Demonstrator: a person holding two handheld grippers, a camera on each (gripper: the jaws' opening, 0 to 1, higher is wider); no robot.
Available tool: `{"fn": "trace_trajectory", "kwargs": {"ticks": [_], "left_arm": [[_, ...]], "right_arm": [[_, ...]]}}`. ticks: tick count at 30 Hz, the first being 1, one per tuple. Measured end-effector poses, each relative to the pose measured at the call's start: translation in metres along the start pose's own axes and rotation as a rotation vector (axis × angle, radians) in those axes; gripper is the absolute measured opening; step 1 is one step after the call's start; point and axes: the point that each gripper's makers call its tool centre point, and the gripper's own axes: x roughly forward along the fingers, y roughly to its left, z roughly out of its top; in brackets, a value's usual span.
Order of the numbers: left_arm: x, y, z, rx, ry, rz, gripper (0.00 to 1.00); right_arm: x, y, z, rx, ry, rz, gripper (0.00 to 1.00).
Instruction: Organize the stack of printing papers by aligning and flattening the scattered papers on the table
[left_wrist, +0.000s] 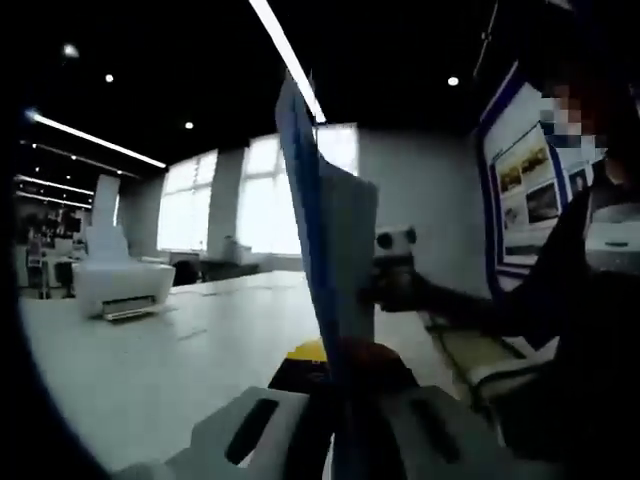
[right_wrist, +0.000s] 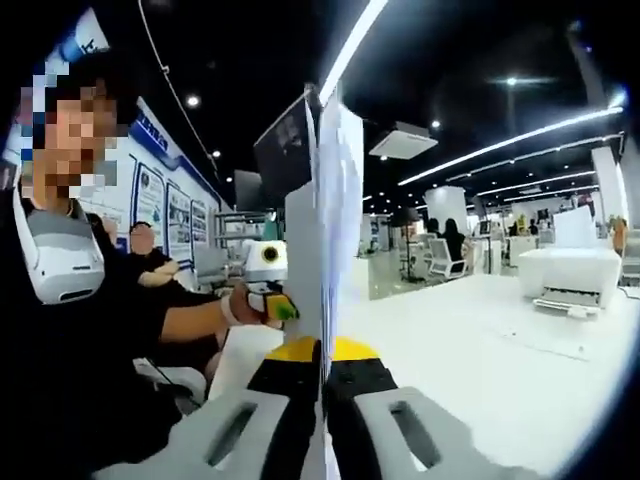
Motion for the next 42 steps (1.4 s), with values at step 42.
{"fn": "trace_trajectory", "kwargs": {"ticks": [42], "left_arm": [[0.006,0.044,-0.048,-0.624,0.05,0.107,0.06]], "right_arm": [[0.015,-0.035,-0.052,0.632,0.128,-0.1,0.0]]}}
